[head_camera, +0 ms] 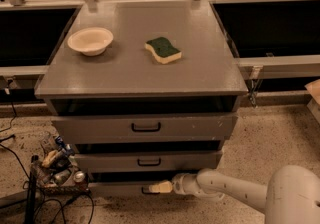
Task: Open bottom drawer
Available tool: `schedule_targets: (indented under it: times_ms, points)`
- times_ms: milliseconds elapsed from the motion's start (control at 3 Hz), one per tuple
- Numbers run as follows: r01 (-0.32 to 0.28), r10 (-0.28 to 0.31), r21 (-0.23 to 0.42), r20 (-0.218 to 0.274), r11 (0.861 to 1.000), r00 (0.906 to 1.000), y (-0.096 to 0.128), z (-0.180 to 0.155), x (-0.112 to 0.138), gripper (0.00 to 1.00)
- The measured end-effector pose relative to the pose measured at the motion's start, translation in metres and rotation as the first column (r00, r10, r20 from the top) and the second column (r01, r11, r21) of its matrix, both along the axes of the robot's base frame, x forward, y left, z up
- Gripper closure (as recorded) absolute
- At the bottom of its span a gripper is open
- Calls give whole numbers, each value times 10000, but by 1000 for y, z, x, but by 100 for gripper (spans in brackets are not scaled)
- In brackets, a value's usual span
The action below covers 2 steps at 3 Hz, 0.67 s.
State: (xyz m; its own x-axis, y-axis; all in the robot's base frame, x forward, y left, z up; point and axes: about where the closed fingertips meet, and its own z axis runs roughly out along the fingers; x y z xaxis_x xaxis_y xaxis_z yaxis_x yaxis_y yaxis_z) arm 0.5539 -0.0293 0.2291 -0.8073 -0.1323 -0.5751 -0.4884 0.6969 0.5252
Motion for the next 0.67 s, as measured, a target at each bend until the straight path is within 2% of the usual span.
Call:
schedule_targets:
  times_ms: [333, 667]
  points:
    - [-5, 5, 0, 2, 10000, 10000, 0, 0, 0, 0]
    - [-340, 340, 120, -19, 9993, 9994, -3, 6, -8, 0]
